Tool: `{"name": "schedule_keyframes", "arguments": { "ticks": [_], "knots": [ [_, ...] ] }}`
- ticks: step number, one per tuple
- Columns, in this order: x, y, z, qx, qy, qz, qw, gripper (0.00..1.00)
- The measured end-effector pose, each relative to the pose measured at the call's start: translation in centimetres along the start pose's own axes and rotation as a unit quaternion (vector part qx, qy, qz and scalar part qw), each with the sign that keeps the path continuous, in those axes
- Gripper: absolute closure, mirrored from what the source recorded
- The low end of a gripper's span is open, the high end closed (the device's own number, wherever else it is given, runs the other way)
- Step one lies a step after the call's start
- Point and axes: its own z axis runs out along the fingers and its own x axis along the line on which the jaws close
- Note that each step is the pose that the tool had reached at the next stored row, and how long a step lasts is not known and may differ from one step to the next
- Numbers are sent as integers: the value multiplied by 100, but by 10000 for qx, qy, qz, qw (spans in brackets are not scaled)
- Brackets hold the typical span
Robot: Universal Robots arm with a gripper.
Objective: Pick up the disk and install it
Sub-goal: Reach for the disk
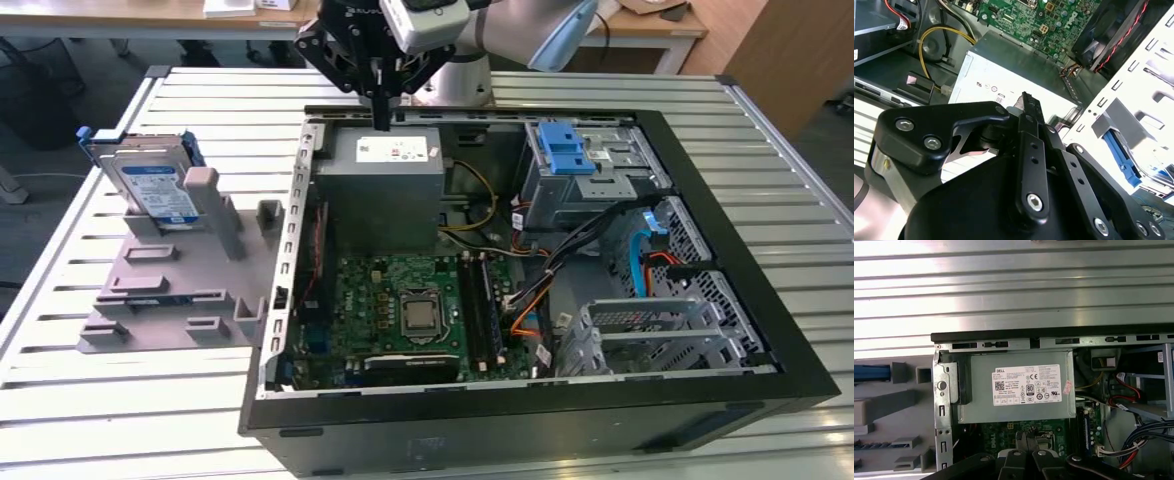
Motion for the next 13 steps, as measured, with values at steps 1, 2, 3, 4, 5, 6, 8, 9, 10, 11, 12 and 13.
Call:
{"name": "schedule_keyframes", "arguments": {
  "ticks": [1, 2, 3, 4, 5, 6, 8, 9, 10, 11, 12, 13],
  "knots": [
    [0, 0, 0, 0, 0, 0, 10000, 89],
    [0, 0, 0, 0, 0, -1, 10000, 89],
    [1, 0, 0, 0, 0, 0, 10000, 89],
    [1, 0, 0, 0, 0, 0, 10000, 89],
    [1, 0, 0, 0, 0, 0, 10000, 89],
    [1, 0, 0, 0, 0, 0, 10000, 89],
    [2, 0, 0, 0, 0, 0, 10000, 89],
    [3, 0, 0, 0, 0, 0, 10000, 89],
    [5, 0, 0, 0, 0, 1, 10000, 89],
    [8, -1, -1, 0, 0, 1, 10000, 89],
    [12, -1, -1, 0, 0, 1, 10000, 89],
    [19, -2, -1, 0, 0, 0, 10000, 89]
  ]
}}
